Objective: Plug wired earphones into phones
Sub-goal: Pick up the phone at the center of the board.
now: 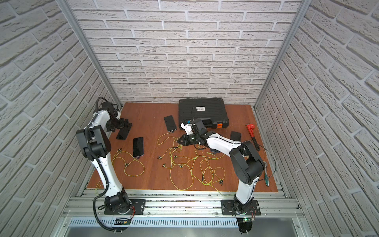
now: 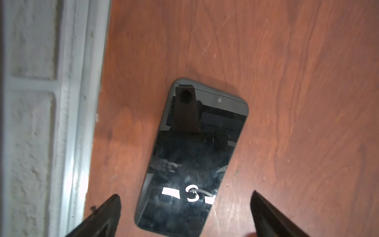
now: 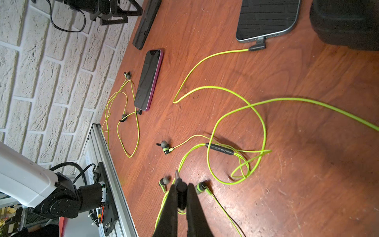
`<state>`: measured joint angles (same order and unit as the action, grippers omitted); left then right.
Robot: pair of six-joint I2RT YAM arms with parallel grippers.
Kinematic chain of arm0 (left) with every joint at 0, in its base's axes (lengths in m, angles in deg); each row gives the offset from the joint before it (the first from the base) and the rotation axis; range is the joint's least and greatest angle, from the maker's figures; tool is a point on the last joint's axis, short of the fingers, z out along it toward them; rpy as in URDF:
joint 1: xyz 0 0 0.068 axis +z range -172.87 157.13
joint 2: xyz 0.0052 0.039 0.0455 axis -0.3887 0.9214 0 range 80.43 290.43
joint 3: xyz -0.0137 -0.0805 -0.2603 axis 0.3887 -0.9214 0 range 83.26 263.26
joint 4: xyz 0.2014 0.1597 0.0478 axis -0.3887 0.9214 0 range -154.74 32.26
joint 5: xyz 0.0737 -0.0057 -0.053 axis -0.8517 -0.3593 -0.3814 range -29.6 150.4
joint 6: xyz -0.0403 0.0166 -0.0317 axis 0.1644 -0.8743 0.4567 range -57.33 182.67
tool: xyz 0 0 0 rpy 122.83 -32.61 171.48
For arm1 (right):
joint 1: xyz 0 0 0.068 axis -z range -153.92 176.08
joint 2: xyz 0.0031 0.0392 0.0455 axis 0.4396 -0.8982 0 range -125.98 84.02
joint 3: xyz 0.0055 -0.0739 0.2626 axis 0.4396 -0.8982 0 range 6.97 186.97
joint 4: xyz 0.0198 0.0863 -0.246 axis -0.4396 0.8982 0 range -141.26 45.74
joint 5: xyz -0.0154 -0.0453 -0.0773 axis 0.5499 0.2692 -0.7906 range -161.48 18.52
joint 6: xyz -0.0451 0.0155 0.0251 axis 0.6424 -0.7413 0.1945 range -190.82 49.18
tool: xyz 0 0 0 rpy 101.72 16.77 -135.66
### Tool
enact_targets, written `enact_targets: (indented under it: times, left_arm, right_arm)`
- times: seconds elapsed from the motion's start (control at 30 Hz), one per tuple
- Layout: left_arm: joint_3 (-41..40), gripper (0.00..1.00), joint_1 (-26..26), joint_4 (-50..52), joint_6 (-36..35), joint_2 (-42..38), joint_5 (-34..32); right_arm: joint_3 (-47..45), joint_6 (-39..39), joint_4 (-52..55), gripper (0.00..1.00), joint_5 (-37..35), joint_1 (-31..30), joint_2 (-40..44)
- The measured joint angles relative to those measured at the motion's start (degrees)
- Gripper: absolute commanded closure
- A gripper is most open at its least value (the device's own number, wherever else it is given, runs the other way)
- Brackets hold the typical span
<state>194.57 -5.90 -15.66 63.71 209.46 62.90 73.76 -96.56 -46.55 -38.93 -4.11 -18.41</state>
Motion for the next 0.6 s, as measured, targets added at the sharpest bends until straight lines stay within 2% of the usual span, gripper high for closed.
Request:
enact_targets:
  times: [0.23,0.4,0.6]
  left_arm:
    - [9.75,0.02,-0.26,4.37,-4.37,8.9,-1.84]
    - [11.02,0.02,-0.7,7.98,-6.71,10.62,-1.03]
    - [16.72,0.02,-2.05,12.31,-8.2,13.53,-2.19]
  right_arm:
    - [-0.85,-0.15,0.66,0.94,-0.98,-0.02,0.0]
    - [-0.79,-0.07,1.51,0.94,-1.73,-0.02,0.0]
    - [-0.79,0.04,1.57,0.94,-1.95,-0.02,0.0]
